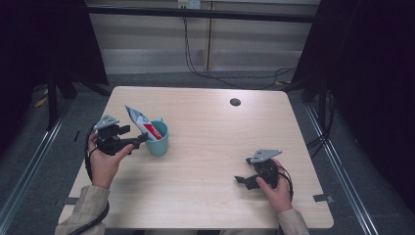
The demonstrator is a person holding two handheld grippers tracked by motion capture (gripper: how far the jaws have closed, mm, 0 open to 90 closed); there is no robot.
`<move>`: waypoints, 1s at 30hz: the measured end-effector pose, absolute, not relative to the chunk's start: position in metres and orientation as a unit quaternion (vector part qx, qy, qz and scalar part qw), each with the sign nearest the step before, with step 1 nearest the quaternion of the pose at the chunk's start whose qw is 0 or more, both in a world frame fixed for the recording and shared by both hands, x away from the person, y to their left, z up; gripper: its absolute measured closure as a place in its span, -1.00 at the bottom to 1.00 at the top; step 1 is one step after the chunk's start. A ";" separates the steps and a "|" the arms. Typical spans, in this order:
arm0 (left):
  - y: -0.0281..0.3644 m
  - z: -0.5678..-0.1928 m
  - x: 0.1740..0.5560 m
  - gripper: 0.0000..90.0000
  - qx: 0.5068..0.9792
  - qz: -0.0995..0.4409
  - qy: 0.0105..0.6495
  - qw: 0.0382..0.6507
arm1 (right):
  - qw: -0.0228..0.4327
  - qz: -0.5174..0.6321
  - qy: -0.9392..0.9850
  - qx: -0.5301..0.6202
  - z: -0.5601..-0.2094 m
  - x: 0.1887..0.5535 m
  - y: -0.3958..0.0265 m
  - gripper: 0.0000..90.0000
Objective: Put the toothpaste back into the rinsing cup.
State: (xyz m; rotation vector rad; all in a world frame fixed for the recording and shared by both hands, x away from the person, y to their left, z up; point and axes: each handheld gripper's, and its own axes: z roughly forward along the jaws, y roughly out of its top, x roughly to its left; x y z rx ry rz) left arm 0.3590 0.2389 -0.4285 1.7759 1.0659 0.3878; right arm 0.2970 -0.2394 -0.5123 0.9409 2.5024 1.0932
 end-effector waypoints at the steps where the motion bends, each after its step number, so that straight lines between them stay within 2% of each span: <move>1: 0.239 -0.430 0.357 -0.65 0.732 0.158 0.439 0.496 | 0.126 0.376 0.859 0.323 -0.512 0.297 -0.239 -0.69; 30: 0.234 -0.494 0.326 -0.64 0.775 0.133 0.419 0.454 | 0.126 0.376 0.860 0.323 -0.512 0.297 -0.239 -0.69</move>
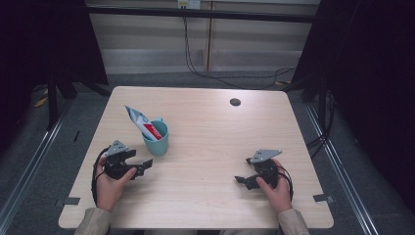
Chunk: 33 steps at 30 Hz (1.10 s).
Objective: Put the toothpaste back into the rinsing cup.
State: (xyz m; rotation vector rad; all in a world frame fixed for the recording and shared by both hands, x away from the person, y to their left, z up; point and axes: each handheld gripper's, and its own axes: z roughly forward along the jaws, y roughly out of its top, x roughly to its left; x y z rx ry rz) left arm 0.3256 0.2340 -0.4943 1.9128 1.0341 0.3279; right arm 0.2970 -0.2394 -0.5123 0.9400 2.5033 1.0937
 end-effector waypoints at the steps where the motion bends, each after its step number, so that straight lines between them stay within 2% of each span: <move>1: 0.234 -0.495 0.325 -0.63 0.775 0.132 0.419 0.454 | 0.126 0.376 0.860 0.323 -0.512 0.297 -0.239 -0.69; 18: 0.227 -0.507 0.319 -0.63 0.801 0.146 0.400 0.421 | 0.126 0.376 0.860 0.322 -0.512 0.297 -0.239 -0.69; 33: 0.220 -0.509 0.318 -0.65 0.831 0.150 0.390 0.368 | 0.126 0.376 0.860 0.322 -0.512 0.297 -0.239 -0.69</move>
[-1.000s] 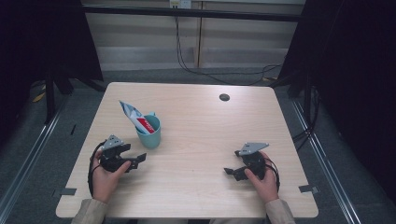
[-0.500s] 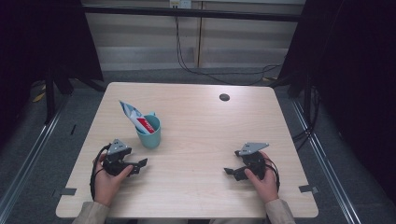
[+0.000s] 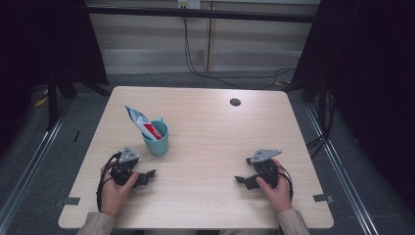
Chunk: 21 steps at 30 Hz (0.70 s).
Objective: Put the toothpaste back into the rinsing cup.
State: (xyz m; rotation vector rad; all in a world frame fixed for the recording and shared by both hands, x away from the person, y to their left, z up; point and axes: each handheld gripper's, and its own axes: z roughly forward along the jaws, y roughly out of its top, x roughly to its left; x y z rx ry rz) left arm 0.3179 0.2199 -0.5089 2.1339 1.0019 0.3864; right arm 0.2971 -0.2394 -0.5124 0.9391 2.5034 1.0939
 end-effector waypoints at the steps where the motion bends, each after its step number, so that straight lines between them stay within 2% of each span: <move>1: 0.219 -0.509 0.318 -0.66 0.832 0.152 0.388 0.365 | 0.126 0.376 0.860 0.322 -0.512 0.297 -0.239 -0.69; 21: 0.217 -0.509 0.317 -0.70 0.838 0.158 0.382 0.358 | 0.126 0.376 0.860 0.322 -0.512 0.297 -0.239 -0.69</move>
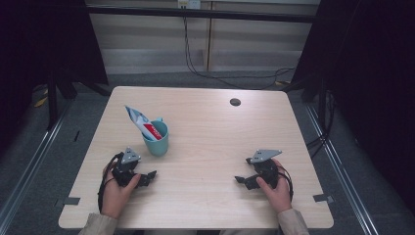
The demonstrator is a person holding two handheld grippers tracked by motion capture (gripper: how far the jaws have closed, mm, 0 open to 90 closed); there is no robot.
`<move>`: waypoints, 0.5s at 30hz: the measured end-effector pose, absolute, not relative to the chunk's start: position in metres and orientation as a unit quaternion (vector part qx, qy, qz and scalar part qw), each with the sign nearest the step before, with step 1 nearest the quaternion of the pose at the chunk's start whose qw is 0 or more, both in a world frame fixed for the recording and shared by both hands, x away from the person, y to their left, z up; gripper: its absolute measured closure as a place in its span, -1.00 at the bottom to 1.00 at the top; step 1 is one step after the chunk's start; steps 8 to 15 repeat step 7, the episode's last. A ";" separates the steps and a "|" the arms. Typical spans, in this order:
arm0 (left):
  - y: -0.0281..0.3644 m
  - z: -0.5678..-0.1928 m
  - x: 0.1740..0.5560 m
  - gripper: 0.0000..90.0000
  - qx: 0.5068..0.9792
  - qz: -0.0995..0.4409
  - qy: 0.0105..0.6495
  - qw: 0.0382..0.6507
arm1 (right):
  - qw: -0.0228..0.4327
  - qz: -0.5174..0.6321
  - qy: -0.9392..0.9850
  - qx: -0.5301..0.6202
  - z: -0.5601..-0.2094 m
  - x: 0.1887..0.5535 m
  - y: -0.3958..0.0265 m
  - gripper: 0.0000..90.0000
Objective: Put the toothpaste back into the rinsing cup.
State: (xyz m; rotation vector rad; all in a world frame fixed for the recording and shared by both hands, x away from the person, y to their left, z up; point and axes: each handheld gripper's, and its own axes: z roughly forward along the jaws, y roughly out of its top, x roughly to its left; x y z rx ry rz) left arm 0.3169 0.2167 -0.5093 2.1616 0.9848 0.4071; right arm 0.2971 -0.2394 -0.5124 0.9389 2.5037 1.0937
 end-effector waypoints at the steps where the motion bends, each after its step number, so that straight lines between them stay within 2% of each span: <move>1: 0.217 -0.509 0.317 -0.70 0.838 0.158 0.382 0.358 | 0.126 0.376 0.860 0.322 -0.512 0.297 -0.239 -0.69; 15: 0.217 -0.509 0.317 -0.70 0.838 0.159 0.381 0.357 | 0.126 0.376 0.860 0.322 -0.512 0.297 -0.239 -0.69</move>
